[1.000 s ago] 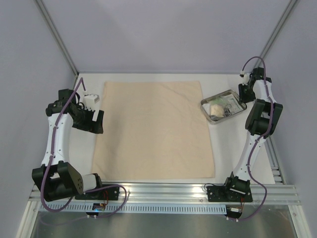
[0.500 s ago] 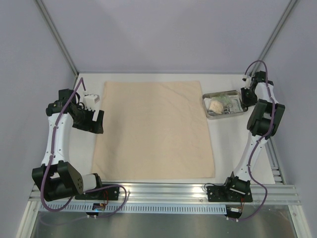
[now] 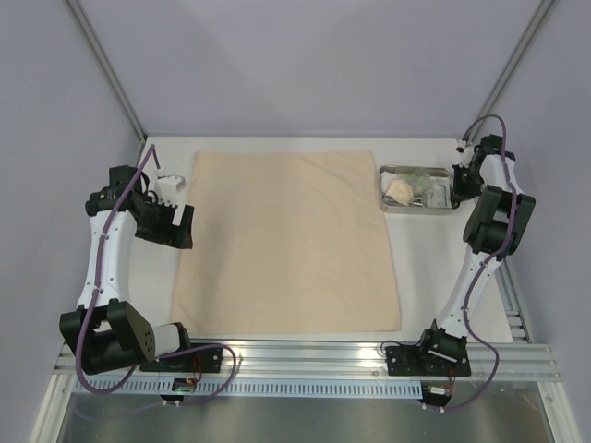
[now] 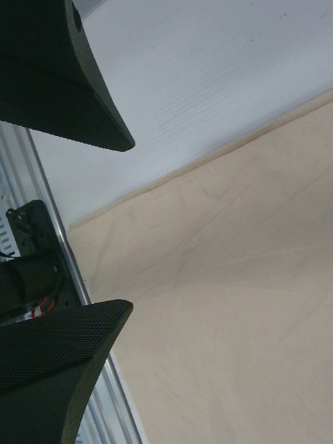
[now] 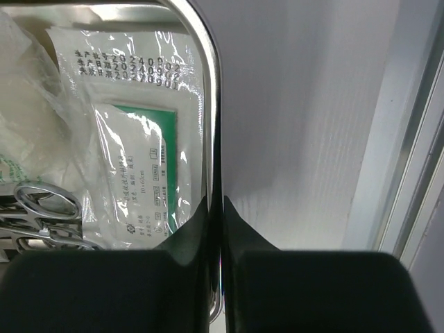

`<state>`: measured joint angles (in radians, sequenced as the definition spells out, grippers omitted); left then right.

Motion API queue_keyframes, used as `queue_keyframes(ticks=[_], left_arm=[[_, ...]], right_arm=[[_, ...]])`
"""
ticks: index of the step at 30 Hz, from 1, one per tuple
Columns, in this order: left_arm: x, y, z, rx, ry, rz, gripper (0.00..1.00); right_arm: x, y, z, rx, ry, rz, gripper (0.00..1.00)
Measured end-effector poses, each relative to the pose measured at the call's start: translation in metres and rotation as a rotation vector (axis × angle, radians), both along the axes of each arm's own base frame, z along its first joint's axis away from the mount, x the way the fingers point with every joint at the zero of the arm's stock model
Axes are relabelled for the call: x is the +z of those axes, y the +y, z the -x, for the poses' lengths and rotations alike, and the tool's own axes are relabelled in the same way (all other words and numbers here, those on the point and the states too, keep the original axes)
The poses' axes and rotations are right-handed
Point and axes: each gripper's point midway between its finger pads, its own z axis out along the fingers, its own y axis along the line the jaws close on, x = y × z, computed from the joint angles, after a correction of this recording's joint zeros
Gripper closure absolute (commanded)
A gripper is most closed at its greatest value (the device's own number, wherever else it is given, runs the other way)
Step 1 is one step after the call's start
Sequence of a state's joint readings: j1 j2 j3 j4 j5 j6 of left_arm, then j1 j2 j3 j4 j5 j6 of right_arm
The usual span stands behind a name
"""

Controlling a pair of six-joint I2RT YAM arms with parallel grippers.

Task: Prepare the surgical pack

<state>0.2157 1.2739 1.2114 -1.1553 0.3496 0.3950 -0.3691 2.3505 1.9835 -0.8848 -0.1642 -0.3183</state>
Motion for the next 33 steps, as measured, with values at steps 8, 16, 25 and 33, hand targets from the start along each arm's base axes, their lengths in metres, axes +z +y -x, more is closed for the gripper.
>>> queue_keyframes(ticks=[8,16,25,33], left_arm=[[0.000,0.000,0.000,0.000,-0.001,-0.001,0.04],[0.001,0.000,0.000,0.000,-0.004,-0.001,0.04],[0.001,0.000,0.000,-0.004,-0.006,-0.003,0.04],[-0.004,0.000,0.000,-0.008,-0.003,-0.003,0.04]], right_arm=[[0.004,-0.018,0.014,-0.123,-0.007,-0.099,1.00],[0.015,-0.012,0.019,-0.238,-0.019,-0.174,1.00],[0.023,0.012,0.030,-0.306,0.007,-0.213,1.00],[0.049,0.048,0.037,-0.253,-0.009,-0.153,0.99]])
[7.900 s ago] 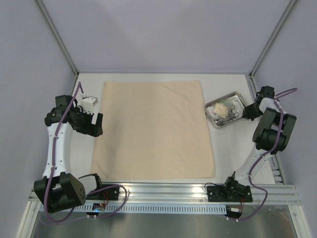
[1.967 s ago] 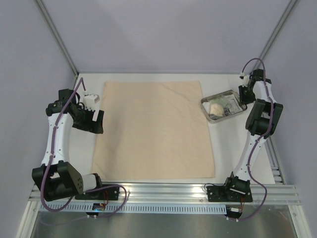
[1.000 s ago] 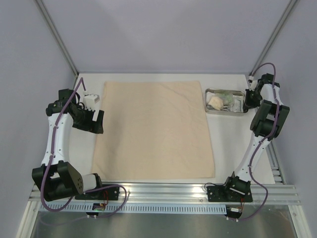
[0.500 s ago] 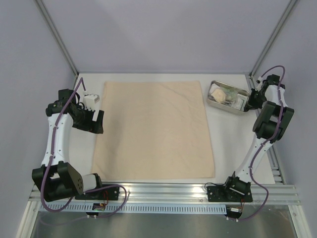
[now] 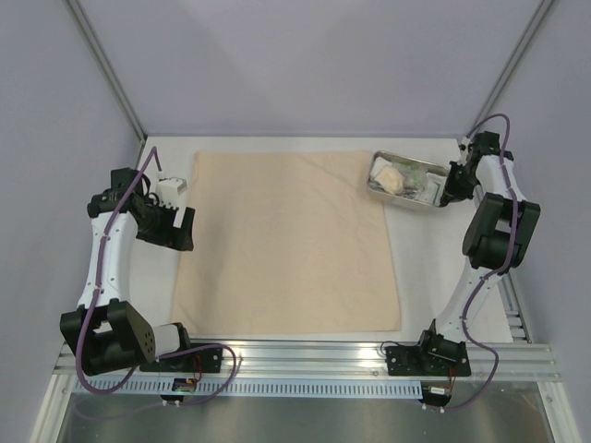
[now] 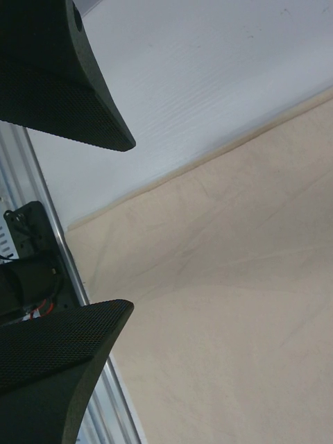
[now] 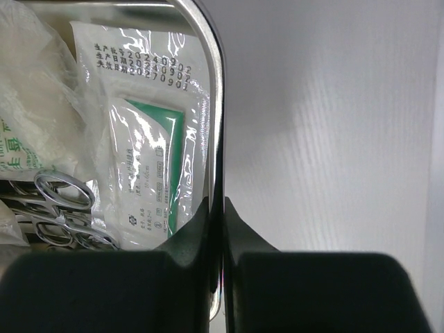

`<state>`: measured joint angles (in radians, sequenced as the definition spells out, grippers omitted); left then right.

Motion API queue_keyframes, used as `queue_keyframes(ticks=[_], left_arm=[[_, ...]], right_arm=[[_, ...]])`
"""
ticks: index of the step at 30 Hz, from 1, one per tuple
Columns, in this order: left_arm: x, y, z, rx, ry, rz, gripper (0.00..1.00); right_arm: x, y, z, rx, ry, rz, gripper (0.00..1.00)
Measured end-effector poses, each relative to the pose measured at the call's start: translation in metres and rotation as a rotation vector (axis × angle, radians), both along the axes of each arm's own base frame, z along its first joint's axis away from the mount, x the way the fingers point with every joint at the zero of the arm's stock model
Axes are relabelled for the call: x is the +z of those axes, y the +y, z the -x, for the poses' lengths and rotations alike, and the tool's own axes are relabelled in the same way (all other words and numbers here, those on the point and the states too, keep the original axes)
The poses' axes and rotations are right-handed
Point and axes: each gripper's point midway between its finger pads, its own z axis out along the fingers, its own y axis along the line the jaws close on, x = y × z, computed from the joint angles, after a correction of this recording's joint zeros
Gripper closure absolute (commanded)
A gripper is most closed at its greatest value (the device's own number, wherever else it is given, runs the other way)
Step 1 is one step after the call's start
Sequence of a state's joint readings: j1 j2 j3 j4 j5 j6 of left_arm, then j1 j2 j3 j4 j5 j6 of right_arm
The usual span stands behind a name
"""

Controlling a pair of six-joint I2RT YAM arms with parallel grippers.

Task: Prepare the surgical pack

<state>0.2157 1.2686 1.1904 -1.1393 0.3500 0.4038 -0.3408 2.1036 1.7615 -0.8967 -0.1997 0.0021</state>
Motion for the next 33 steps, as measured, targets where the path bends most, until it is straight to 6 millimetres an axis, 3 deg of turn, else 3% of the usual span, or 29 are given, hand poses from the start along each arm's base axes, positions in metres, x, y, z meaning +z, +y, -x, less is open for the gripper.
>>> queue_keyframes(ticks=[5,13,19,26,33], left_arm=[[-0.011,-0.001,0.006,-0.007,0.027,0.001,0.04],[-0.032,0.004,0.015,-0.001,0.073,-0.024,0.03],[-0.048,0.005,0.021,0.002,0.116,-0.032,0.04],[-0.058,0.008,0.023,0.007,0.132,-0.046,0.04],[-0.067,0.011,0.029,0.011,0.155,-0.063,0.04]], right_arm=[[0.002,0.049,0.002,0.091,0.002,0.019,0.99],[-0.025,0.146,0.018,0.266,0.071,0.032,1.00],[-0.030,0.218,0.027,0.390,0.057,0.064,0.99],[-0.035,0.285,0.042,0.473,0.028,0.094,1.00],[-0.034,0.335,0.059,0.472,0.007,0.084,0.99]])
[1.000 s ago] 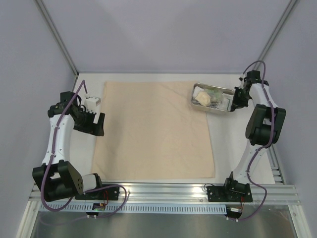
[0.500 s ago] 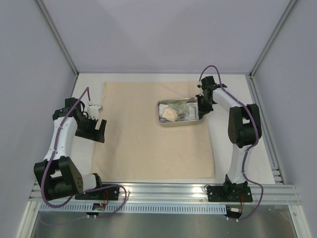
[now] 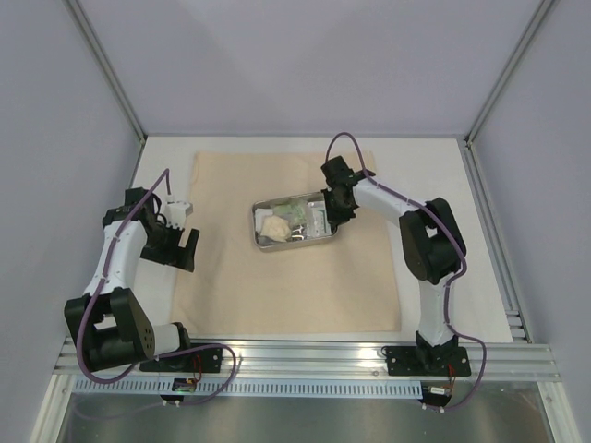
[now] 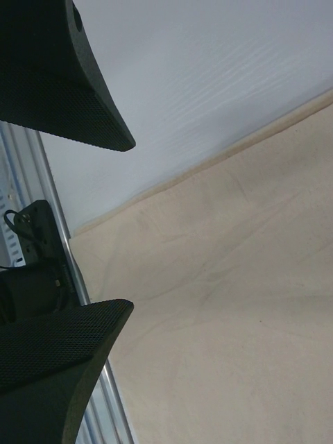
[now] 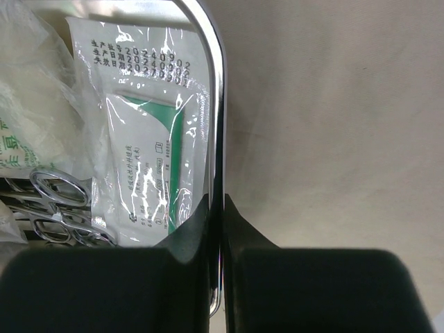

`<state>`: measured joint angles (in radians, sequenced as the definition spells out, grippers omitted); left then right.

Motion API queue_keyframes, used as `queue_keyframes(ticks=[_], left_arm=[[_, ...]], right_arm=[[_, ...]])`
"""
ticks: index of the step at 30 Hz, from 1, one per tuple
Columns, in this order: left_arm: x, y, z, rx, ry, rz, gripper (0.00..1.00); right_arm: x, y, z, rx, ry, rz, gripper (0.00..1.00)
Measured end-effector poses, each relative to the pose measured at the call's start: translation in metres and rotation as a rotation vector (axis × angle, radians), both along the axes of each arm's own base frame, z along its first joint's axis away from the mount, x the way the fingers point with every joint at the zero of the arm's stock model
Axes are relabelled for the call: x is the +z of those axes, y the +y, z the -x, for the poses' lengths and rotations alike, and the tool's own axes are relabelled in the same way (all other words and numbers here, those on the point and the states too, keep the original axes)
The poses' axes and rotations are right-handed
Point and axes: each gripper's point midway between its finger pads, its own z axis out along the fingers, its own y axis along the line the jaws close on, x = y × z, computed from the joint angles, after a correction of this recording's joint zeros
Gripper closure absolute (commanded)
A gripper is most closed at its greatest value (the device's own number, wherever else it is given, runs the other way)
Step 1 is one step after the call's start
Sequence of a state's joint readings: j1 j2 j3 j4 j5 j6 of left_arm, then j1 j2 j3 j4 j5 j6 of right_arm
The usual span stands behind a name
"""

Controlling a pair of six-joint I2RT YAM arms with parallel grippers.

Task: Prepare the surgical pack

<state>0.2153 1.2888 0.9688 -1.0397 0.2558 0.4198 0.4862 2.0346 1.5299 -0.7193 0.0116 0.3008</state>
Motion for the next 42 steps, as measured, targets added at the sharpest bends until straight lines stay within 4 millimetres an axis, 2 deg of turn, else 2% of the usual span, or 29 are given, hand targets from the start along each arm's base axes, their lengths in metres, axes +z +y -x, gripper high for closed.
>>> queue_keyframes(ticks=[7,12,14,23,32,35,42], left_arm=[[0.000,0.001,-0.002,-0.005,-0.019,-0.010,0.04],[-0.002,0.002,-0.002,-0.014,-0.029,-0.015,0.04],[-0.003,0.002,0.000,-0.019,-0.029,-0.018,0.04],[-0.001,0.004,0.000,-0.033,-0.050,-0.035,0.04],[0.003,0.004,-0.001,-0.033,-0.075,-0.039,0.04],[0.006,0.004,-0.001,-0.032,-0.090,-0.045,0.04],[0.009,0.005,0.002,-0.031,-0.107,-0.056,0.04]], right_arm=[[-0.003,0.033,0.023,-0.020,0.011,-0.002,1.00],[-0.011,0.049,0.039,-0.067,0.031,-0.014,1.00],[-0.017,0.052,0.046,-0.105,0.048,-0.025,0.99],[-0.018,0.056,0.081,-0.362,0.069,-0.113,1.00],[-0.018,0.096,0.119,-0.591,0.165,-0.174,0.99],[-0.017,0.103,0.125,-0.665,0.190,-0.173,0.99],[-0.017,0.118,0.150,-0.747,0.233,-0.168,0.91]])
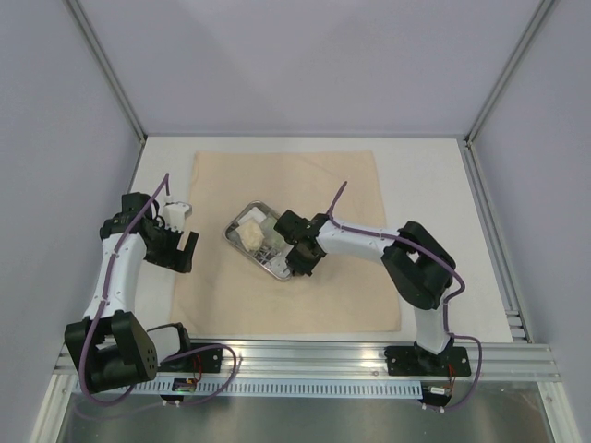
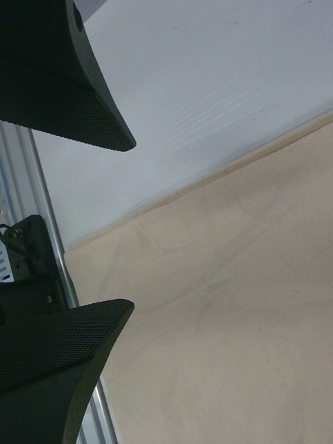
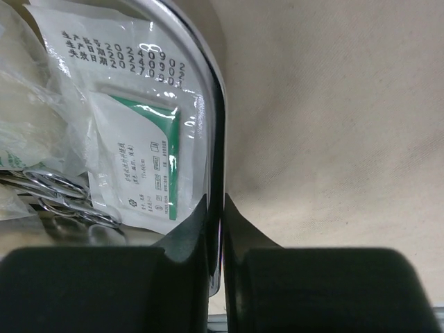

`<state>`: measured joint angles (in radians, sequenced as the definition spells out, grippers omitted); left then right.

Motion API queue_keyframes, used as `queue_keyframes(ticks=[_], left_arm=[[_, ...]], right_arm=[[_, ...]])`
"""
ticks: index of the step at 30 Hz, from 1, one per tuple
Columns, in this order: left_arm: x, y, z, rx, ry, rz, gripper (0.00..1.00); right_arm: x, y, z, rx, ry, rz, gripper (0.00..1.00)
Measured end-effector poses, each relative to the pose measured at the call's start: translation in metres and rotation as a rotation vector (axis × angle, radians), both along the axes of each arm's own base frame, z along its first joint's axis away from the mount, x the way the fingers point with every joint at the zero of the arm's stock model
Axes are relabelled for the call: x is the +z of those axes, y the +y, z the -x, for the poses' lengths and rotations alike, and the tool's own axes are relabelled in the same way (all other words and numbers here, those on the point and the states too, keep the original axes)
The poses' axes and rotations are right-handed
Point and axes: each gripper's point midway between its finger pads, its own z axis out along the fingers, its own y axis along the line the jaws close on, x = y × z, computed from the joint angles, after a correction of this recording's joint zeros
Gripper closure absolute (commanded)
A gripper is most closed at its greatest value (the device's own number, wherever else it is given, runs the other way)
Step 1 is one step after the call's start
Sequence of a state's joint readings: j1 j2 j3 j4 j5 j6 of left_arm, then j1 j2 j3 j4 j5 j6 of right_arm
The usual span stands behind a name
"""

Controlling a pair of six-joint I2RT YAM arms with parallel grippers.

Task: Prepare the surgical pack

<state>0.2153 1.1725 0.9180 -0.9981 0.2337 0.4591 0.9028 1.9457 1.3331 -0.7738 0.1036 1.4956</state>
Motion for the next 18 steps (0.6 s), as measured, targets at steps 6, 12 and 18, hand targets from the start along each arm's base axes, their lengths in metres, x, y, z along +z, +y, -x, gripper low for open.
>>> queue_keyframes(ticks=[6,12,18], left_arm=[[0.000,0.000,0.001,0.000,0.002,0.001,0.04],[0.000,-0.001,0.002,0.000,0.002,0.002,0.04],[0.000,-0.003,0.003,-0.004,0.005,0.013,0.04]], right_arm=[[-0.003,0.012,0.010,-0.026,0.048,-0.012,0.57],[-0.001,0.015,0.012,-0.030,0.049,-0.014,0.44],[0.009,0.012,0.022,-0.001,0.041,0.004,0.42]])
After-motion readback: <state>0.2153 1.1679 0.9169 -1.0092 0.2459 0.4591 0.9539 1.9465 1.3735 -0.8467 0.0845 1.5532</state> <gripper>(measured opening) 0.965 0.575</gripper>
